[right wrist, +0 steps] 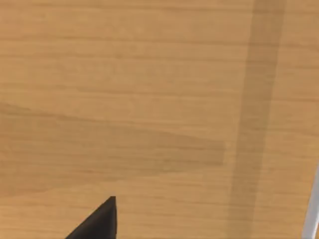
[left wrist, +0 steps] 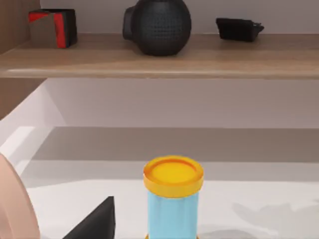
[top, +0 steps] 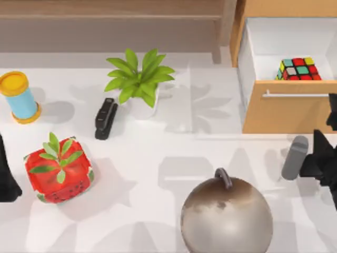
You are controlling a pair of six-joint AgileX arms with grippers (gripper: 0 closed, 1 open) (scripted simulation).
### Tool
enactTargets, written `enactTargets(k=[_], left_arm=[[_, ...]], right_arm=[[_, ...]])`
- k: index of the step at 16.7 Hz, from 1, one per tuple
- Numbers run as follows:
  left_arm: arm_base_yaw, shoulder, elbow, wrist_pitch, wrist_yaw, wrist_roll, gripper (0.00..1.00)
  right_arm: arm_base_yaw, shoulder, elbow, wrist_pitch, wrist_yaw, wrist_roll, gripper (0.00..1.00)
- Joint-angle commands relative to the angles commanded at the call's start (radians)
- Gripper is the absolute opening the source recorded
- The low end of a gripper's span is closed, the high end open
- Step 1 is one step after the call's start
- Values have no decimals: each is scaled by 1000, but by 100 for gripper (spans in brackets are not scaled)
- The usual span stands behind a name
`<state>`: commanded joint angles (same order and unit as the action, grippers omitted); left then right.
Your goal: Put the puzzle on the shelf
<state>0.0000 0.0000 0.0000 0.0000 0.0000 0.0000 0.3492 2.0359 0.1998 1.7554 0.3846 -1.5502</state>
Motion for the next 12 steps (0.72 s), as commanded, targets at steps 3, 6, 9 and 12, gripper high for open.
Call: enactTargets(k=[3,6,9,12], left_arm=[[0,0,0,0,0,0,100],[0,0,0,0,0,0,100],[0,0,0,0,0,0,100],[0,0,0,0,0,0,100]], right_arm=[[23,-19,14,-21,-15,12,100],[99,-79,73,-131,-72,69,100],[176,-145,180,-332,-143,166,100],[213,-189,339,-615,-205,299,100]])
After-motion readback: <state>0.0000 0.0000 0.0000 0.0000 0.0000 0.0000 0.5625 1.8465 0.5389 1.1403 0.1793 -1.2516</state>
